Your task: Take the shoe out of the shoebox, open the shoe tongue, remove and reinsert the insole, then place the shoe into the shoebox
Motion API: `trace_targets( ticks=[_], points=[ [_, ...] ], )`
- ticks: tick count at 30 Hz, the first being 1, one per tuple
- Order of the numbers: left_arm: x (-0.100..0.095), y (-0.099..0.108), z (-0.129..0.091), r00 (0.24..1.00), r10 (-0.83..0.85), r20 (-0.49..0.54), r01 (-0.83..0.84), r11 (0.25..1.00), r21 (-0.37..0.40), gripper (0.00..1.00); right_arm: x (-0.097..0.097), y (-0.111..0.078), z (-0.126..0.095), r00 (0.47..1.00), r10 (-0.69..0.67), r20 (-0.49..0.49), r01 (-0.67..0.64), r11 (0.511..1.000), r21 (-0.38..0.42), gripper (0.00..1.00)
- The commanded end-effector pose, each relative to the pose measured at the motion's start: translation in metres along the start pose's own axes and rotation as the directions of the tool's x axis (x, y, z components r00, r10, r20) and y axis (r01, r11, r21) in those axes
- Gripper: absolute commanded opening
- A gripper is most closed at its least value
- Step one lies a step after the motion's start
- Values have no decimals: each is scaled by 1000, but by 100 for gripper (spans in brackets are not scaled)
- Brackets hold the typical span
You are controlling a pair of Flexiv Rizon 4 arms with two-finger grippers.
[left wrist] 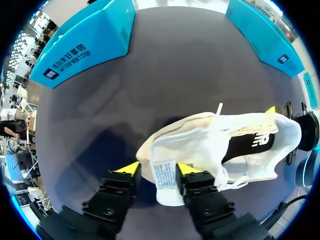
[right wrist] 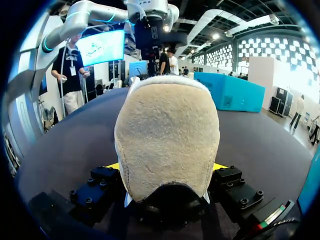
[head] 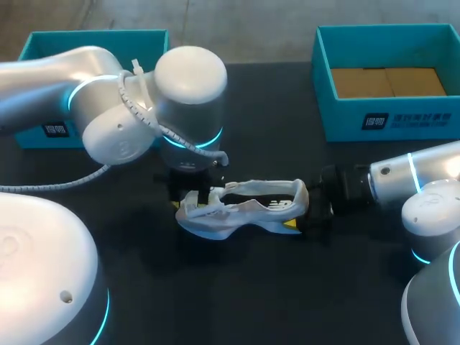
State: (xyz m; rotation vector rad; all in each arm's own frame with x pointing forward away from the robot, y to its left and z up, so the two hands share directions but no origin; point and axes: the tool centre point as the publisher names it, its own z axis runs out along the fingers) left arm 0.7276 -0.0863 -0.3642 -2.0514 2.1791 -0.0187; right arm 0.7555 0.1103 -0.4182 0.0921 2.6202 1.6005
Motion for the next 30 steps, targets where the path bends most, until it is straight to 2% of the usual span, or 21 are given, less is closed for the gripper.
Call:
trace_targets(
  ticks=[1,10,16,18,21,24,30],
  points=[
    [-1,0,-8,1000,-2,-7,2,1000,9,100,1,0,2,1000,0,1,0,1000,3,0],
    [-2,-7,-39,997,29,-69,-24,997,68,100,1,0,2,1000,0,1,0,1000,3,0],
    [11,-12,-58,970,230,-83,-217,966,141,100,1,0,2,1000,0,1,0,1000,3,0],
    [13,-15,-63,953,277,-121,-258,954,151,100,1,0,2,1000,0,1,0,1000,3,0],
    [15,-20,-72,902,384,-195,-351,918,186,100,1,0,2,1000,0,1,0,1000,3,0],
    [15,-25,-81,807,533,-256,-491,845,213,100,1,0,2,1000,0,1,0,1000,3,0],
    [14,-33,-96,557,790,-254,-752,610,248,100,1,0,2,1000,0,1,0,1000,3,0]
  ],
)
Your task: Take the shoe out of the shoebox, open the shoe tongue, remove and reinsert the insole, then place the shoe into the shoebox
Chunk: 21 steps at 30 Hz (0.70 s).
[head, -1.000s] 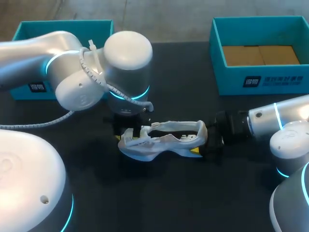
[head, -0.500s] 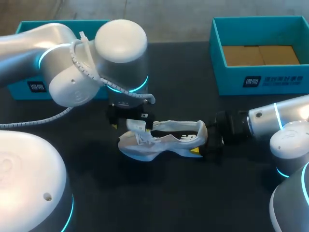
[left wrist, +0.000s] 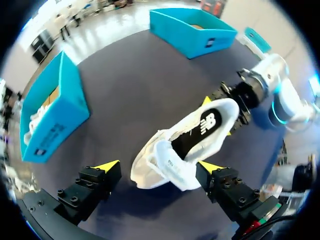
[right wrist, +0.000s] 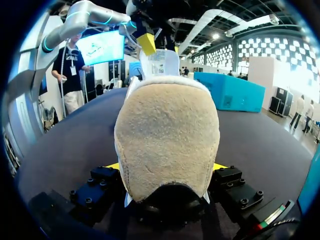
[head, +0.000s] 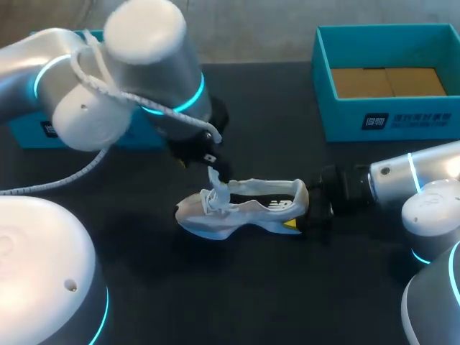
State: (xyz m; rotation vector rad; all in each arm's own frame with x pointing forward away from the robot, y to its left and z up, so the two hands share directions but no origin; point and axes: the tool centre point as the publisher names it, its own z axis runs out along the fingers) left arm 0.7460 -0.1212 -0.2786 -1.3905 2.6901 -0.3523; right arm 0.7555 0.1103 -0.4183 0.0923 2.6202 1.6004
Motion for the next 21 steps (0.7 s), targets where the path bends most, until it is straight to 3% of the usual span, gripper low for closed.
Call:
trace_targets(
  ticks=[1,6,14,21],
  points=[
    [-9,-1,-16,903,389,-182,-395,919,6,100,1,0,2,1000,0,1,0,1000,3,0],
    [-4,-7,-28,791,561,-244,-569,821,45,100,1,0,2,1000,0,1,0,1000,3,0],
    [4,-13,-41,657,695,-291,-711,700,66,100,1,0,2,1000,0,1,0,1000,3,0],
    [13,-24,-45,637,724,-267,-734,674,77,100,1,0,2,1000,0,1,0,1000,3,0]
  ],
)
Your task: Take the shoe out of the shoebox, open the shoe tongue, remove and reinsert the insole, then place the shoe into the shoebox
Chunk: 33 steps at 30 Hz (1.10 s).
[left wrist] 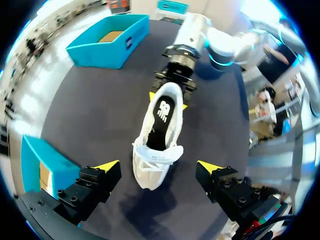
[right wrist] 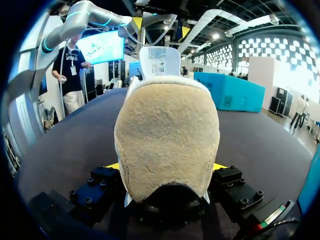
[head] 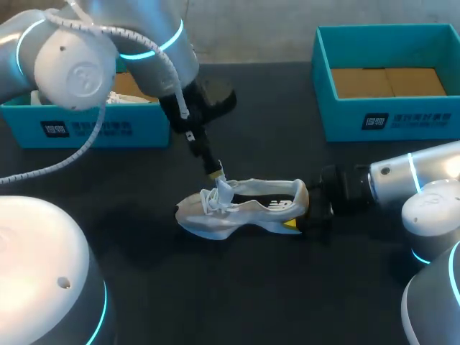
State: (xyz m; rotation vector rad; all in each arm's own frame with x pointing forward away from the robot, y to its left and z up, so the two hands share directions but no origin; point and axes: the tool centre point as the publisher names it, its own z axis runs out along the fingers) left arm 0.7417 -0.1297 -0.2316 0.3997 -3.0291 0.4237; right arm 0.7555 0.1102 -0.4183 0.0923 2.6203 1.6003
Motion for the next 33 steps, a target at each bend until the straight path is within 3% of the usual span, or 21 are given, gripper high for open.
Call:
trace_targets(
  ticks=[1,3,4,5,6,10,33],
  points=[
    [-4,-12,-1,984,170,-47,-171,985,-14,100,1,0,2,1000,0,1,0,1000,3,0],
    [-4,-18,0,985,170,-42,-171,985,-10,95,1,0,2,1000,0,1,0,1000,3,0],
    [-3,-20,0,985,167,-39,-168,986,-6,57,1,0,2,1000,0,1,0,1000,3,0],
    [-3,-21,0,985,166,-39,-166,986,-5,46,1,0,2,1000,0,1,0,1000,3,0],
    [-2,-26,1,988,154,-33,-154,988,7,0,1,0,2,1000,0,1,0,1000,3,0],
    [-1,-38,6,994,111,-4,-110,994,18,0,1,0,2,1000,0,1,0,1000,3,0],
    [-1,-38,6,994,111,-4,-110,994,18,0,1,0,2,1000,0,1,0,1000,3,0]
  ],
)
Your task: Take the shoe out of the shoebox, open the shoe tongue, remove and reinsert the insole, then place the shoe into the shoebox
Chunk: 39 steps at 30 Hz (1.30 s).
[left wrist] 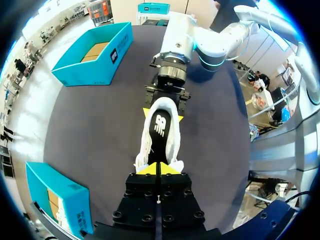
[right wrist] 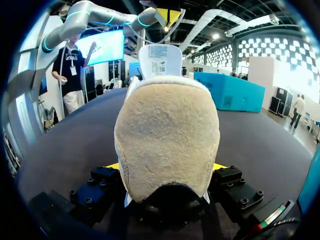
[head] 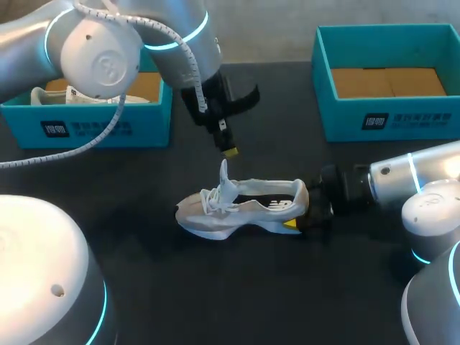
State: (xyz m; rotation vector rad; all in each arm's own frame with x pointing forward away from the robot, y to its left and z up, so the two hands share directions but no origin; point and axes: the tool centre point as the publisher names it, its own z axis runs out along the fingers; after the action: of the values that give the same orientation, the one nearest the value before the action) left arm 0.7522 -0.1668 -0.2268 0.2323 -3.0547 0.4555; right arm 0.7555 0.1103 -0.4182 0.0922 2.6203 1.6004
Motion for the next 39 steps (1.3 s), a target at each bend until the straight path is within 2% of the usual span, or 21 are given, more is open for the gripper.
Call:
trace_targets(
  ticks=[1,11,22,31,39],
  points=[
    [0,1,0,1000,0,0,0,1000,1,0,1,0,2,1000,0,1,0,1000,3,0],
    [0,1,0,1000,0,0,0,1000,1,0,1,0,2,1000,0,1,0,1000,3,0],
    [-7,-24,31,987,123,-102,-129,990,-54,0,1,0,2,1000,0,1,0,1000,3,0],
    [-7,-42,65,964,188,-191,-208,974,-91,0,1,0,2,1000,0,1,0,1000,3,0],
    [-1,-47,82,948,210,-239,-243,963,-117,0,1,0,2,1000,0,1,0,1000,3,0]
  ],
)
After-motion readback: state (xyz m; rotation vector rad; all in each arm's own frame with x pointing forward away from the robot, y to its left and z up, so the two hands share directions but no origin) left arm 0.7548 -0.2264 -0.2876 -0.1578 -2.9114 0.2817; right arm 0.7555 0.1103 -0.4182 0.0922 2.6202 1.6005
